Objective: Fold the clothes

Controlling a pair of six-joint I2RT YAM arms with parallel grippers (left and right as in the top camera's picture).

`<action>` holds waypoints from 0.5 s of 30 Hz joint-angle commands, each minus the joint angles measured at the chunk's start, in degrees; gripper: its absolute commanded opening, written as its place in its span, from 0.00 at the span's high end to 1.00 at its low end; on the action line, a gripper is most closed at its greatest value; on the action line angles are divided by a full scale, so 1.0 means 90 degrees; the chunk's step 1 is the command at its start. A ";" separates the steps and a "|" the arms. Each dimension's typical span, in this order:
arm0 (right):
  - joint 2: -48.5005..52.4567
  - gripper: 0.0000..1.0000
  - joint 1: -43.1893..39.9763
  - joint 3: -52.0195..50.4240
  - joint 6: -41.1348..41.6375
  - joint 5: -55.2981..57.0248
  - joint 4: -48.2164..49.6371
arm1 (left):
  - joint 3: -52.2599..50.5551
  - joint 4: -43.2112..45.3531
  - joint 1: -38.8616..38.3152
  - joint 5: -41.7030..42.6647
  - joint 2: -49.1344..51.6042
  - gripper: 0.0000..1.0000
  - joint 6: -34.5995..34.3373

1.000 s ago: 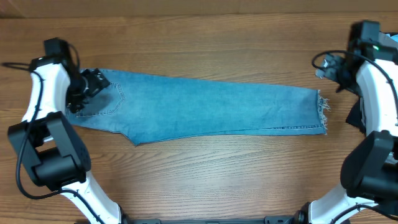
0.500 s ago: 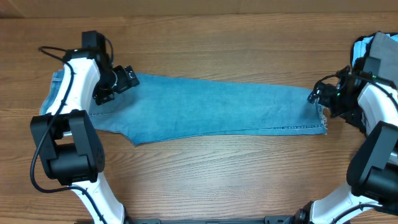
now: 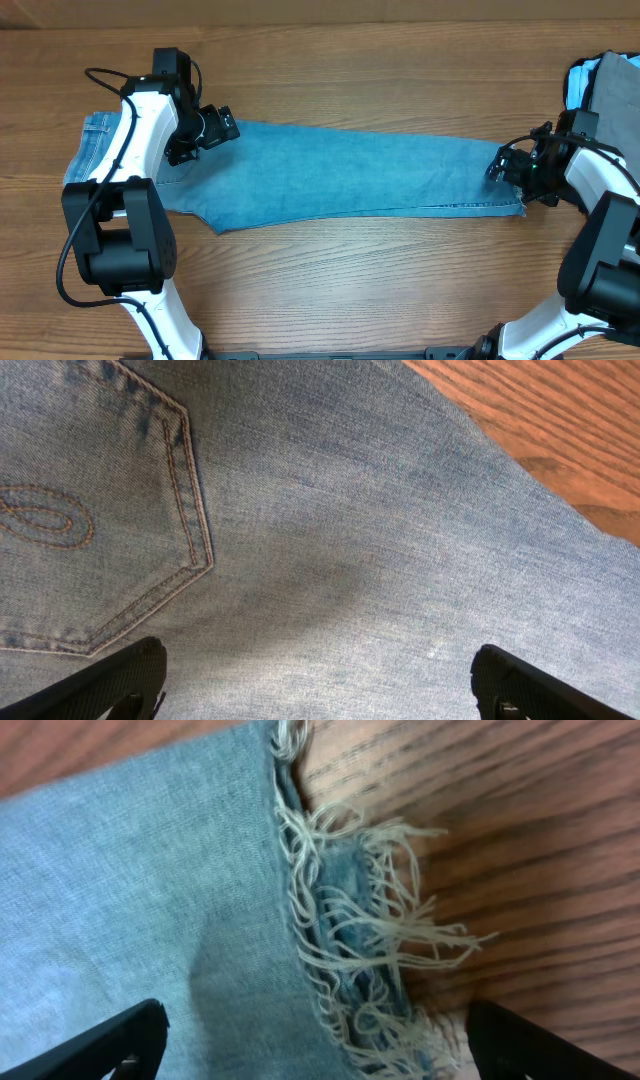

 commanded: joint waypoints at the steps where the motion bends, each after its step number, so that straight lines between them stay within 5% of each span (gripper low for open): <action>1: 0.0029 0.06 -0.0015 -0.0262 0.0236 -0.0068 0.0095 | 0.0090 0.0019 -0.0051 0.0070 -0.0131 0.00 0.0141; 6: 0.0034 0.38 -0.0012 -0.0274 0.0355 -0.0238 0.0107 | 0.0090 0.0027 -0.0056 0.0073 -0.0131 0.00 0.0138; 12: 0.0034 0.96 -0.0015 -0.0270 0.0979 -0.0267 0.0143 | 0.0090 0.0005 -0.0058 0.0070 -0.0131 0.00 0.0141; 15: 0.0024 0.96 -0.0017 -0.0226 0.1248 -0.0187 0.0141 | 0.0090 0.0000 -0.0058 0.0070 -0.0131 0.00 0.0143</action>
